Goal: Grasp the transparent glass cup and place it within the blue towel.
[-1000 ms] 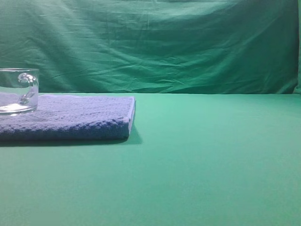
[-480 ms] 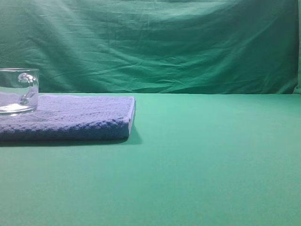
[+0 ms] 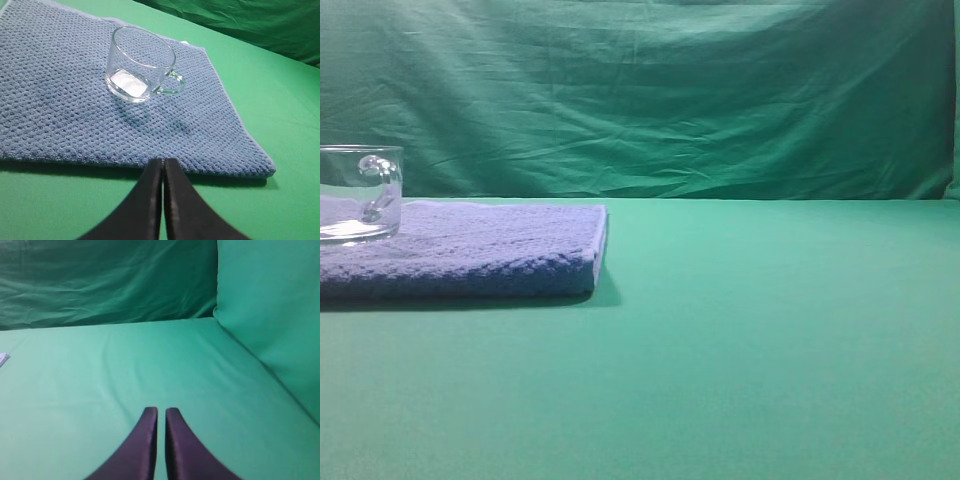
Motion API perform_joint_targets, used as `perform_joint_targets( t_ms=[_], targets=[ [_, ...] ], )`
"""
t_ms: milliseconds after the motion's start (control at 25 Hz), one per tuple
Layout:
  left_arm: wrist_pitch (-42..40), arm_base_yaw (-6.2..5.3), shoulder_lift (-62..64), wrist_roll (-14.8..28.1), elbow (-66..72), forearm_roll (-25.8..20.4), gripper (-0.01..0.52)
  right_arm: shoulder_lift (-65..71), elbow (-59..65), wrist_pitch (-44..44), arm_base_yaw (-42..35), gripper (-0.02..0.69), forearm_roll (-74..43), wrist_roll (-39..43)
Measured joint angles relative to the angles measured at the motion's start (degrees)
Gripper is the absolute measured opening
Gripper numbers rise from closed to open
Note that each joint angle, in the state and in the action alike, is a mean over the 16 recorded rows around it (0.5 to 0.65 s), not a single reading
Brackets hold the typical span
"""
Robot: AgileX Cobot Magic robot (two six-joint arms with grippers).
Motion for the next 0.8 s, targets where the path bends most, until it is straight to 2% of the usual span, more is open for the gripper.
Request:
perform_joint_targets(
  t_ms=[800],
  targets=[
    [0.0,0.0,0.0,0.0,0.0,0.0,0.0,-0.03,1.43,3.26,0.0,0.046,0.08,-0.12]
  ],
)
